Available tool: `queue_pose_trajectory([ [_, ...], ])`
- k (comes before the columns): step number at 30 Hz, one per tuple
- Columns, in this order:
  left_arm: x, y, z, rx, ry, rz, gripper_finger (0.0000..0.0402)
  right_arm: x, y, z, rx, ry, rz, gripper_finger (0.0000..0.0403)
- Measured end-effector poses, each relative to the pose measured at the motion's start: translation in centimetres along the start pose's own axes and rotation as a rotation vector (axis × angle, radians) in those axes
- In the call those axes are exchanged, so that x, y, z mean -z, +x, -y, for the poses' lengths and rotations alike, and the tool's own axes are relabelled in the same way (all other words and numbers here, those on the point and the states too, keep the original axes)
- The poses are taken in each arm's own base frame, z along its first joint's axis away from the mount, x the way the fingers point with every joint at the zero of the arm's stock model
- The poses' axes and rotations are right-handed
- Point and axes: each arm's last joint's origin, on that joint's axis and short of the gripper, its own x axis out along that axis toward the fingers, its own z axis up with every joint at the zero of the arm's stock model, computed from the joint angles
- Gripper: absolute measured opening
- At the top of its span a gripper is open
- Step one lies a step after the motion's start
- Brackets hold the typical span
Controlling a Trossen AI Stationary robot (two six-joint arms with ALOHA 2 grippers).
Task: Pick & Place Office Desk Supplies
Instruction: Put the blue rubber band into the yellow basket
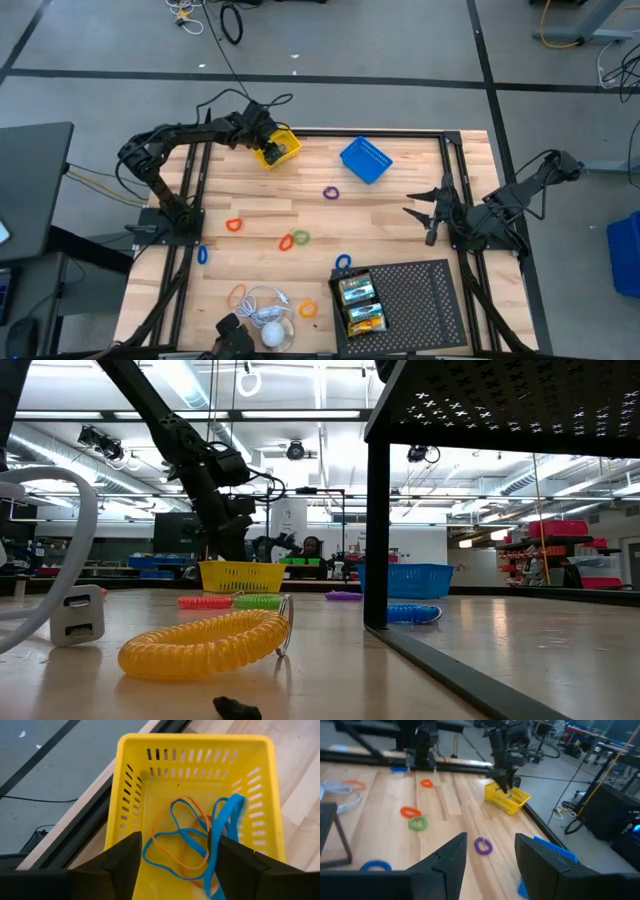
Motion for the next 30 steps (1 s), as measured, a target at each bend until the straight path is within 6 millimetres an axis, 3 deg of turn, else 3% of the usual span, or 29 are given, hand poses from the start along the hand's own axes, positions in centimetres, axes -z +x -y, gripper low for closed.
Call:
queue_pose_trajectory([
  [10, -0.1, 0.0, 0.4, 0.009, 0.055, 0.002, 0.0236, -0.7, 0.0, 0.3, 0.142, 0.070, 0.059, 0.0176],
  [20, -0.6, -0.1, 2.2, -0.060, 0.204, 0.006, 0.0280, -0.7, 0.0, 0.6, 0.229, 0.116, 0.071, 0.0176],
  [30, -3.1, -1.1, 3.4, -0.122, 0.295, 0.084, 0.0273, -0.6, 0.0, 0.6, 0.244, 0.103, 0.065, 0.0176],
])
